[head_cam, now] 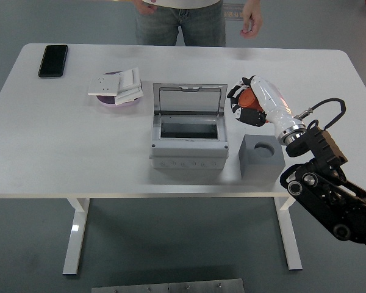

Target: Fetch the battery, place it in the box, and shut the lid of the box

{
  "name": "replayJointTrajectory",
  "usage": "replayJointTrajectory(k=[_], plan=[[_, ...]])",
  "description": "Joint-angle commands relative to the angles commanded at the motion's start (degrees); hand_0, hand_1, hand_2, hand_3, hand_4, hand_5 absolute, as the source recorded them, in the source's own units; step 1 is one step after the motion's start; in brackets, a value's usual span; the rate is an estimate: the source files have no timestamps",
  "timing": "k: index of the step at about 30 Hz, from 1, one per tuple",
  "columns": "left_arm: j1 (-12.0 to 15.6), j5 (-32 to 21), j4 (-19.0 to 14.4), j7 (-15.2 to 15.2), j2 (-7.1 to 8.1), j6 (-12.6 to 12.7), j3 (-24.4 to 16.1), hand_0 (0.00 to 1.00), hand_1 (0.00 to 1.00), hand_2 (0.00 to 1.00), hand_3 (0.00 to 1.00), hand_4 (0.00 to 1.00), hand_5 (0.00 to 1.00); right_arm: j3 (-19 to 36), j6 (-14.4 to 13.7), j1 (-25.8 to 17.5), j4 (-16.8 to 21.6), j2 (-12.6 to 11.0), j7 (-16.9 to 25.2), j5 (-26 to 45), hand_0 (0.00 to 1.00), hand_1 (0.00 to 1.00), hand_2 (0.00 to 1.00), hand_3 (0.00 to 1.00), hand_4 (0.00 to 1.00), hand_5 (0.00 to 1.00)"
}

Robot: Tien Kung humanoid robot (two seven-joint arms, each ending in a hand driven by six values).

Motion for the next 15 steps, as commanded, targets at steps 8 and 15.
replayJointTrajectory(k=[8,15], plan=[[0.1,0.2,0.0,0.1,-0.10,0.0,-0.1,0.603,0.756,0.637,0.574,0.642,0.141,2.2,-5.4,-1.4,-3.7,0.7,6.7,10.1,0.350,0.322,0.316,0.324,0.198,0.002],[0.3,0.5,-0.1,0.3,-0.23,0.0,-0.3,0.604,0.757,0.637,0.574,0.642,0.141,5.8,-8.6,-4.1,-8.2,2.9,17.6,25.5,0.348,0.321,0.316,0.323,0.193,0.002]])
